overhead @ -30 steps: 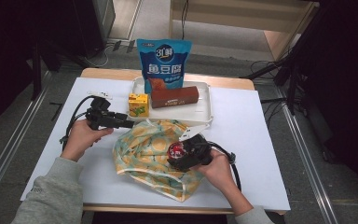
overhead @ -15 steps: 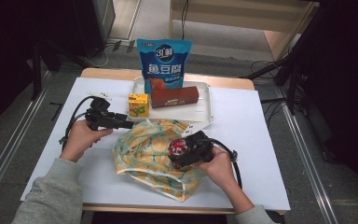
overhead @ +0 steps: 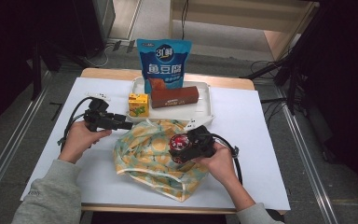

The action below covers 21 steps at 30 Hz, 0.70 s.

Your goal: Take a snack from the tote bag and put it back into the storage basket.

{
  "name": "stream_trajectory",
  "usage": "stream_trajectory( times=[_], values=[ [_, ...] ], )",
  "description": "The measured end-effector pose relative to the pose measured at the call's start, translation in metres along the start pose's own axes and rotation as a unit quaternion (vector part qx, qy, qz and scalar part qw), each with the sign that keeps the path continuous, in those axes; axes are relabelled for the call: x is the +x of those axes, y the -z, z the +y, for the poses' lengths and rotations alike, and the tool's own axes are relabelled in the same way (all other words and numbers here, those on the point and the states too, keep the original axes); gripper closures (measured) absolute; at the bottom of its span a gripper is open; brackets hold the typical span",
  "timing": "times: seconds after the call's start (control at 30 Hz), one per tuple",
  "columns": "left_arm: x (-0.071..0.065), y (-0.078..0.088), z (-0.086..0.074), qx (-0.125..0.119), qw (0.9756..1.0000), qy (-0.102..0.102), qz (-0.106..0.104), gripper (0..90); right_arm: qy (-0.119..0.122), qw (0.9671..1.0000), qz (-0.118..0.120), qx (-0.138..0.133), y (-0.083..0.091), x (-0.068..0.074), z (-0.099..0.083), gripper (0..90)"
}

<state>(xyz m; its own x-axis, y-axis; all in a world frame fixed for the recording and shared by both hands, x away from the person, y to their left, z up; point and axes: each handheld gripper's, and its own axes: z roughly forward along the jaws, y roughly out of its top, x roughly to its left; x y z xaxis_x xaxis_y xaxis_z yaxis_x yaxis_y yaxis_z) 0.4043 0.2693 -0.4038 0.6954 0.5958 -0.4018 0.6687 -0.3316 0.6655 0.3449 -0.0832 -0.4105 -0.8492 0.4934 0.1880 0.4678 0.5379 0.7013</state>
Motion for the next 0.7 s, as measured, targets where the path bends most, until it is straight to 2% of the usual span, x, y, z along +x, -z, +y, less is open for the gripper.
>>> stream_trajectory(
  times=[0.7],
  values=[
    [-0.001, 0.003, -0.002, -0.003, 1.0, 0.0, -0.001, 34.9, -0.002, 1.0, 0.002, -0.005, 0.005, -0.011, 0.018, 25.0]
  ],
)
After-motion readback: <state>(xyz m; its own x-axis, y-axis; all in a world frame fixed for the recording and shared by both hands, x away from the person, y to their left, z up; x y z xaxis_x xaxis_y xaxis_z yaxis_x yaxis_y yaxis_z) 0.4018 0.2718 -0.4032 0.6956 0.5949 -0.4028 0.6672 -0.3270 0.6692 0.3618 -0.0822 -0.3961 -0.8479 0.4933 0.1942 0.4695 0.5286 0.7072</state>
